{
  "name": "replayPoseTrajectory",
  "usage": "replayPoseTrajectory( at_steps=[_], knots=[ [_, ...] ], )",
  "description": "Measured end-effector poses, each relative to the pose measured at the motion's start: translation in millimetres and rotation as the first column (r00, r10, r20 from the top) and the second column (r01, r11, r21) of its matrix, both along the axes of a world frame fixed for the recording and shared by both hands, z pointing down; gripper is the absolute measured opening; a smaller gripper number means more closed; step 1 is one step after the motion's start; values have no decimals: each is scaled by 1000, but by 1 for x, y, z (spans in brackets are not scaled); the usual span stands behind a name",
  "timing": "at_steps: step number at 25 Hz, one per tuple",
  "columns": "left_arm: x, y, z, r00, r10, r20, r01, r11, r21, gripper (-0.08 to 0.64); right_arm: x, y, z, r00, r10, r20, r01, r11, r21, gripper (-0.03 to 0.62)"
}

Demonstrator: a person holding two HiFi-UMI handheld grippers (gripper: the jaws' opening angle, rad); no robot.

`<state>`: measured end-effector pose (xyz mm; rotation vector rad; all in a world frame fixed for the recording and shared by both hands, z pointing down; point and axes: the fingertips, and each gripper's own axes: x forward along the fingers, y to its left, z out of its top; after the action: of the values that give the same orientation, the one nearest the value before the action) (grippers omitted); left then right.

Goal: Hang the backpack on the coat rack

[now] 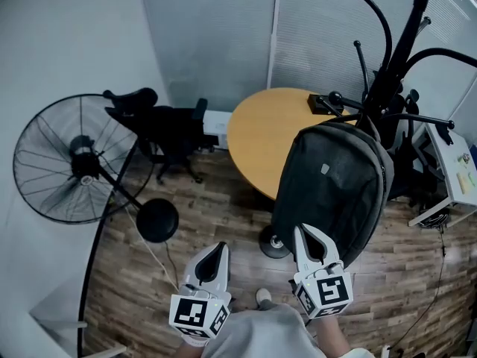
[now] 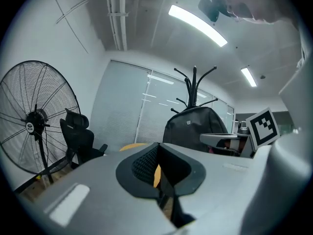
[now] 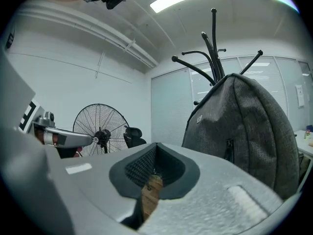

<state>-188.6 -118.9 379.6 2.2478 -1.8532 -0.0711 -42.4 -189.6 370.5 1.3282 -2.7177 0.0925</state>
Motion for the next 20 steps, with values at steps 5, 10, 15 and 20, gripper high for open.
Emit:
replayPoseTrajectory(
  at_steps=[5, 10, 15, 20],
  knots=[
    [0, -3, -2, 1000, 2, 0, -2, 1000, -2, 17, 0, 2, -3, 1000, -4, -10, 4, 1000, 20, 0],
    [0, -1, 0, 1000, 4, -6, -4, 1000, 4, 17, 0, 4, -3, 1000, -9, -12, 9, 1000, 19, 0],
    [0, -2, -4, 1000, 2, -8, -2, 1000, 9, 17, 0, 5, -2, 1000, -14, -15, 15, 1000, 13, 0],
    [3, -1, 1, 1000, 12, -12, -12, 1000, 10, 17, -1, 6, -3, 1000, -22, -22, 22, 1000, 20, 0]
  ],
)
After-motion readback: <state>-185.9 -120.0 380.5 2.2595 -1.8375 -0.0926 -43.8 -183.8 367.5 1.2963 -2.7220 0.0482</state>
